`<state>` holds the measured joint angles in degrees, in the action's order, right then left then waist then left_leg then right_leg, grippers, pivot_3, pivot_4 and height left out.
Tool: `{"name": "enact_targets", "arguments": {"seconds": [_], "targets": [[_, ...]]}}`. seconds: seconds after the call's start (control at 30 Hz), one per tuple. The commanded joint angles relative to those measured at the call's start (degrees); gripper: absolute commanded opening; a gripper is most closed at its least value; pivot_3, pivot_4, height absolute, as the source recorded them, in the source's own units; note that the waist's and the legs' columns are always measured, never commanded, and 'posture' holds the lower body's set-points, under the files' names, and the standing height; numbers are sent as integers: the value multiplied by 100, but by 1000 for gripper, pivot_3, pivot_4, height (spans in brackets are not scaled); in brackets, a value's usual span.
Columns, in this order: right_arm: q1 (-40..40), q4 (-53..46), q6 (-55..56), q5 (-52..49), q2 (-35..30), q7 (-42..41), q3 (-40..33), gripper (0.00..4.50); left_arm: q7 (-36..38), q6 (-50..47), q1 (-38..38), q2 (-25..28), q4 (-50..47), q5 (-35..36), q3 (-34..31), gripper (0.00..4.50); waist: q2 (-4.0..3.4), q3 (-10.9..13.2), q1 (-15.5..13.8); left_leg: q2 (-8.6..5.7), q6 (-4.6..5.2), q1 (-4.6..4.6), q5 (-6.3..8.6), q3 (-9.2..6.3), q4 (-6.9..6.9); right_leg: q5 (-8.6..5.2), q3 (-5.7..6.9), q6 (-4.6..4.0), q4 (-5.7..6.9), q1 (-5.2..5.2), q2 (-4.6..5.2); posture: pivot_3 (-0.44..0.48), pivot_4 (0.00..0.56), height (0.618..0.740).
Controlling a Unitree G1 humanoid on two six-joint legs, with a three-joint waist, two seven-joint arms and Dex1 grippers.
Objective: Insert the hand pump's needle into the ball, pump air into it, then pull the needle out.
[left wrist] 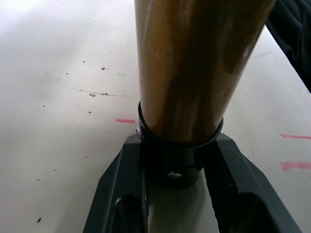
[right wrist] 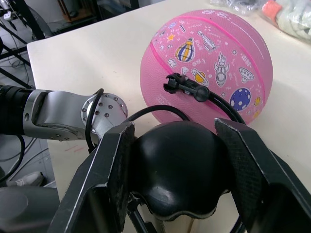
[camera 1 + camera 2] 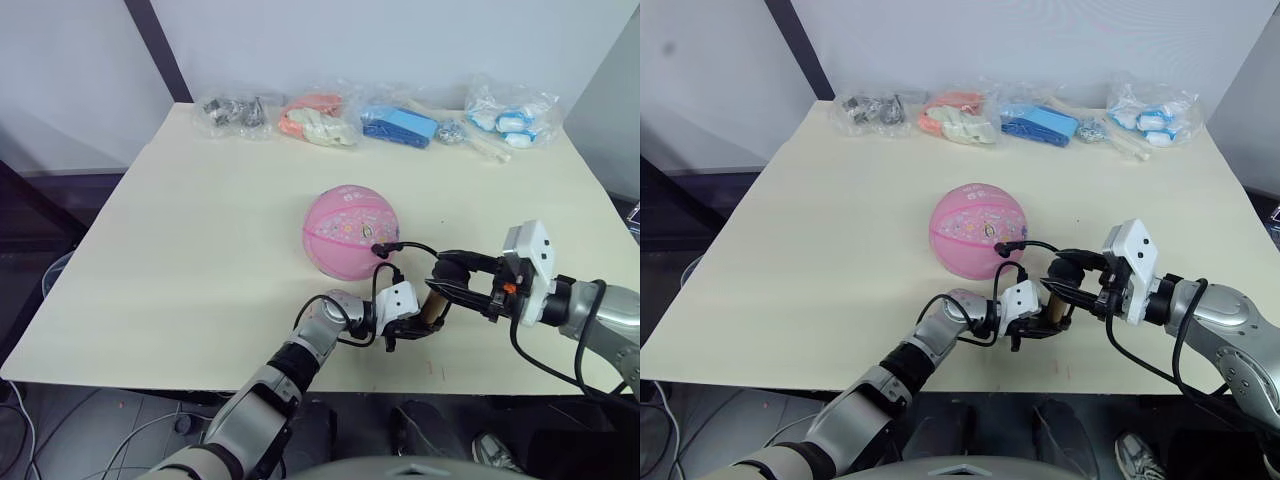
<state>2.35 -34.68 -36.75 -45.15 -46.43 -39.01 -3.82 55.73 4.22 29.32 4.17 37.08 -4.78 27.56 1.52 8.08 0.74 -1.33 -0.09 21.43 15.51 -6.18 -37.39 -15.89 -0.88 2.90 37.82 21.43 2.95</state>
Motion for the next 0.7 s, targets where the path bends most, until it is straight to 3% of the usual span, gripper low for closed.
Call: {"name": "enact_targets", "arguments": {"seconds": [0.03, 0.4, 0.7], "targets": [[19, -38, -402, -277, -187, -178, -132, 2299, 5, -263, -170, 155, 379, -202, 79, 1097, -1, 0, -1, 0, 0, 0, 0, 0, 0, 0, 0, 0, 0, 0, 0, 0, 150, 740], [1248, 164, -1528, -2800, -1041, 59, -1829, 2299, -8, -225, -181, 106, 450, -208, 110, 1097, -32, 30, -21, -4, 1, 27, 0, -3, 1, 1, 4, -2, -9, 15, 11, 0, 150, 740], [2128, 942, -1949, -4022, -1727, 333, -2484, 2299, -17, -212, -173, 95, 469, -211, 106, 1097, -45, 46, -18, -3, 1, 27, 0, 0, 0, 2, 2, -2, -5, 15, 16, 0, 150, 740]]}}
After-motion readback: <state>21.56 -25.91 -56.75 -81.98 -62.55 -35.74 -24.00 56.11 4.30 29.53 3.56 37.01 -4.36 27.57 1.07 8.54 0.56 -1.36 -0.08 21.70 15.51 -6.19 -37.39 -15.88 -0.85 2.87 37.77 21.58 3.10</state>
